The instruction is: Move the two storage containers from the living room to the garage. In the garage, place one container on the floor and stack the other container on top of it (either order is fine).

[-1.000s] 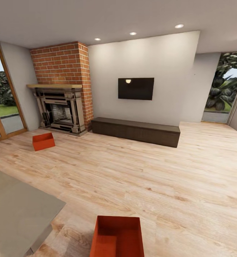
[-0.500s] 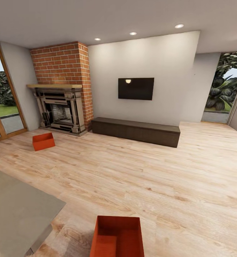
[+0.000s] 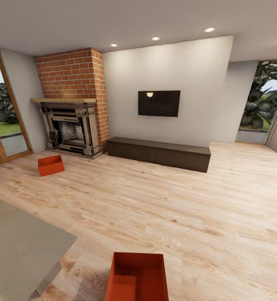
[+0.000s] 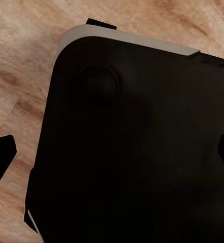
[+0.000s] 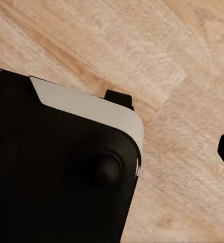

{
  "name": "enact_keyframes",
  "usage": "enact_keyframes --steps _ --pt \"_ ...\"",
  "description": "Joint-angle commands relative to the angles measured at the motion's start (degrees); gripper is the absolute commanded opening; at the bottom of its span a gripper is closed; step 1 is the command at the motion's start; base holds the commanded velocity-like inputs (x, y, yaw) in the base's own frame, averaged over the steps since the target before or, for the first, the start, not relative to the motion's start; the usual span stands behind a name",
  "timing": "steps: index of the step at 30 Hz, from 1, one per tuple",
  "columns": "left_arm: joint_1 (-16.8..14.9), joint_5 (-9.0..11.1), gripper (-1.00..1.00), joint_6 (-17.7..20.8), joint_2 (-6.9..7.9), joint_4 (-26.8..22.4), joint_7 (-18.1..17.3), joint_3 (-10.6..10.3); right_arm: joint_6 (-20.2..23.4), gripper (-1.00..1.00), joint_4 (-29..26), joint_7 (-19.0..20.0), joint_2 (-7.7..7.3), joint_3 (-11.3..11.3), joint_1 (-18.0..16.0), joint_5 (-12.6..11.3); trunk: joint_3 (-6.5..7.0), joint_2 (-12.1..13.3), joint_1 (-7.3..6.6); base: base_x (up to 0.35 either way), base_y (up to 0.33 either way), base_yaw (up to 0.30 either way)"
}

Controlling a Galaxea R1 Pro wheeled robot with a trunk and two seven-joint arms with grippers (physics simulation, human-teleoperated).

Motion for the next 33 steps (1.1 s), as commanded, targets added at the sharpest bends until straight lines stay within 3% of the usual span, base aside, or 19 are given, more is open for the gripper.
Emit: enact_keyframes --steps 1,33 --pt "-0.01 0.27 1.0 -0.14 -0.01 -0.01 -0.02 0.03 -0.3 1.0 0.16 -0.15 -0.04 0.42 -0.06 -0.28 -0.13 -0.03 0.0 0.0 0.0 0.0" --pt "-0.01 -0.17 1.0 -0.13 0.42 -0.04 -0.11 -0.24 -0.78 1.0 0.17 -0.17 -0.29 -0.19 -0.06 -0.67 -3.04 -0.03 0.0 0.0 0.0 0.0"
